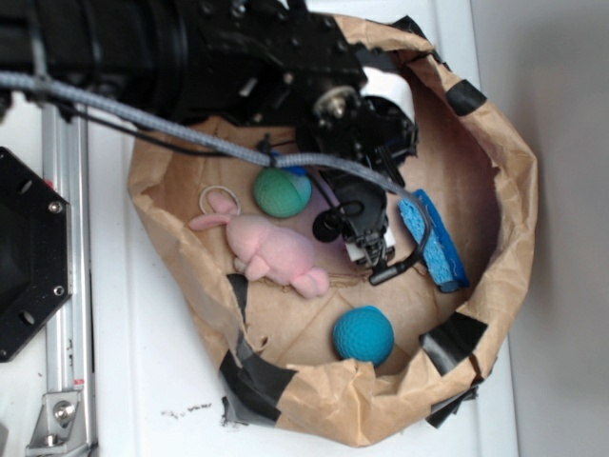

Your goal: Grab the yellow duck.

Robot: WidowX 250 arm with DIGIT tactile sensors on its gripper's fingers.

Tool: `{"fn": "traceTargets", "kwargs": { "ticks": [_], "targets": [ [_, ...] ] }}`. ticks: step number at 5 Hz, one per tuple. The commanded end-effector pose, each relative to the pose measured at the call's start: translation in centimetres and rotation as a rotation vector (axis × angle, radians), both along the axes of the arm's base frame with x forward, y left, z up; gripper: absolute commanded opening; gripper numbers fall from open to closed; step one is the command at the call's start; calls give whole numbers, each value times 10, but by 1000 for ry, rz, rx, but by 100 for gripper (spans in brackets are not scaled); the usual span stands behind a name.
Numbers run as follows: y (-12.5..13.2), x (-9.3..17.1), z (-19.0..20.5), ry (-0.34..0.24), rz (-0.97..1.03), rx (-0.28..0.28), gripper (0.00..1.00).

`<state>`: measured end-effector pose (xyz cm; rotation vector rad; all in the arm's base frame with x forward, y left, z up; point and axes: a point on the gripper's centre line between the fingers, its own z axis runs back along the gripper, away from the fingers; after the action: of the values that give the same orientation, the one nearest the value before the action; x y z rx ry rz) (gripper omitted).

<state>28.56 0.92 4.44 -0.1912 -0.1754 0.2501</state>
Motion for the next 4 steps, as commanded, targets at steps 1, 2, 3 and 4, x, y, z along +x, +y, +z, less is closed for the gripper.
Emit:
{"fn": "traceTargets", "kwargs": {
  "ticks": [1,2,3,4],
  "targets": [
    [6,12,2,-28,-21,14,100],
    [10,10,-14,13,-24,25,100],
    [26,6,-24,28,11,59,100],
    [38,8,-24,19,49,91,100]
  ]
}}
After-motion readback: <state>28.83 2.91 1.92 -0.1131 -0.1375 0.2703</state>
